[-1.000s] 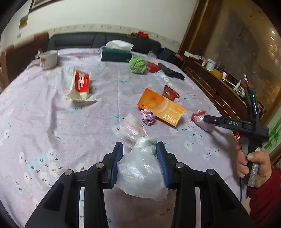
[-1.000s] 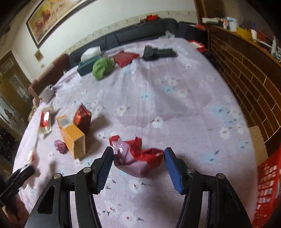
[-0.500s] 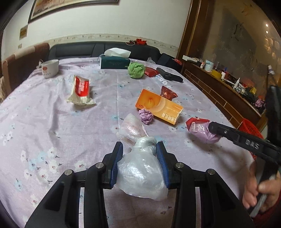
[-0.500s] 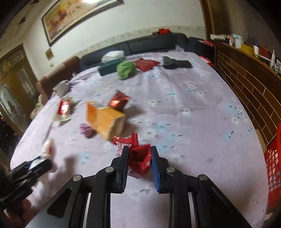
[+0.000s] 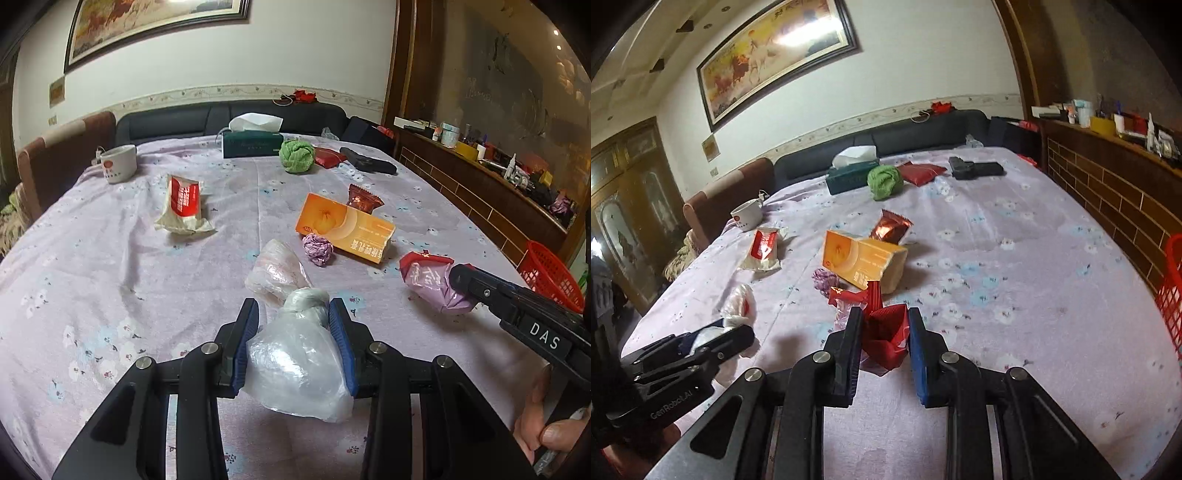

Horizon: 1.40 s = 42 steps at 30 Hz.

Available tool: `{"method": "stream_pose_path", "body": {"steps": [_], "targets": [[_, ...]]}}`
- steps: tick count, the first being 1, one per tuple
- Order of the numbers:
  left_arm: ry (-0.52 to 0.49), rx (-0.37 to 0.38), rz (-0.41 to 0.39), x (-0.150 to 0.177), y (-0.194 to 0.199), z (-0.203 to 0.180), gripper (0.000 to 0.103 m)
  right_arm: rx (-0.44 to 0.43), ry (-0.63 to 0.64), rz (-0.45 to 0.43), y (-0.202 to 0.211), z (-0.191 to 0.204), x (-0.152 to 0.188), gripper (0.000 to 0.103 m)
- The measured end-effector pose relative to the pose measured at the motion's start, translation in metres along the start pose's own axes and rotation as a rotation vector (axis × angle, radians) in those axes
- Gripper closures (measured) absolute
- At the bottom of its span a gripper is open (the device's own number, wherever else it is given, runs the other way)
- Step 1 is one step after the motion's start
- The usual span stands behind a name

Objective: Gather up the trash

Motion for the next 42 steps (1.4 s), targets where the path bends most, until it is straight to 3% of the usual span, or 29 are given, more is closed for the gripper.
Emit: {"method": "stream_pose_path", "body": {"steps": [6, 16, 42], "targets": [[-0.043, -0.04, -0.048, -0.001, 0.006, -0.006, 0.065, -0.008, -0.015, 0.006, -0.001, -0.004, 0.001, 0.078], [-0.054, -0.041, -0.072, -0.002, 0.01, -0.008, 0.065, -0.022, -0.018, 0.009, -0.001, -0.004, 0.001, 0.078], [-0.051, -0.028, -0.07, -0.002, 0.011, -0.009, 0.065, -0.013, -0.015, 0.005, -0.002, -0.004, 0.002, 0.078]]}}
Point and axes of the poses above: each gripper's, at about its wrist camera, not at the fingertips, and y roughly against the way its jaws point, z to its left, x to its underside, the point moved 3 cm from there along -y, roughly the way its jaws point, and after that the axes turned 9 degrees about -z, right-handed, at the moved point
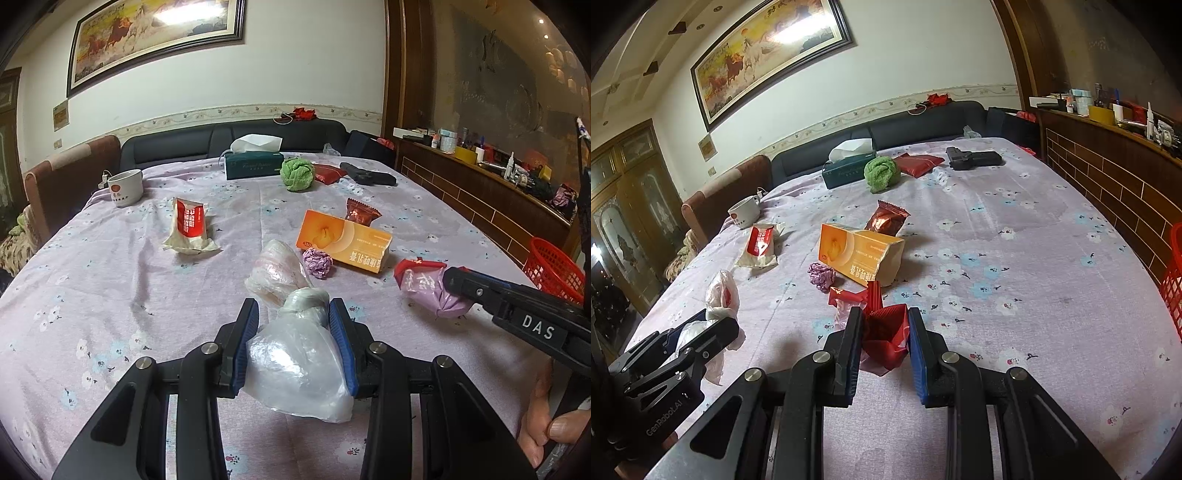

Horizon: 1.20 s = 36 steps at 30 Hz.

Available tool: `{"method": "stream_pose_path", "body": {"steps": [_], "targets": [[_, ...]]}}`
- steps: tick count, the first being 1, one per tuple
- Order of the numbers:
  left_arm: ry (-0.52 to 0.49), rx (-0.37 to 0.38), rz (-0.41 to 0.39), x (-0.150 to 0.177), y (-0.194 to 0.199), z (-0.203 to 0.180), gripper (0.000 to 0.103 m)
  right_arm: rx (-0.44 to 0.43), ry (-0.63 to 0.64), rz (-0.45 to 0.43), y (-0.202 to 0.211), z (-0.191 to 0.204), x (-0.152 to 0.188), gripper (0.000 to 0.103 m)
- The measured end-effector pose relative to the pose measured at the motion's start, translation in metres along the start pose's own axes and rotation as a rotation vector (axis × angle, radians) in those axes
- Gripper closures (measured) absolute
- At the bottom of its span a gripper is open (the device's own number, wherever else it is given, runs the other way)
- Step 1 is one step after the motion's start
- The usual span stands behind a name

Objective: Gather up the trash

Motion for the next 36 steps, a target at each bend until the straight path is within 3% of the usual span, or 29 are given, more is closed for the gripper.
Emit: {"method": "stream_pose_path", "body": {"steps": [36], "targets": [[-0.005, 0.001, 0.012, 0.0016, -0.0032, 0.0003, 0.065, -0.005, -0.017, -0.015, 0.0057, -0.0021, -0.0012, 0.078]]}}
Point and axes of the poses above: each gripper's, at about its wrist camera, not at the fingertips, and y roughly against the way its jaws point, z to its left, x to its underside, the point moved 3 cm from there along -y, roughly the way its jaws point, and after that the axes turned 9 degrees about -z, right-handed, at the moved point
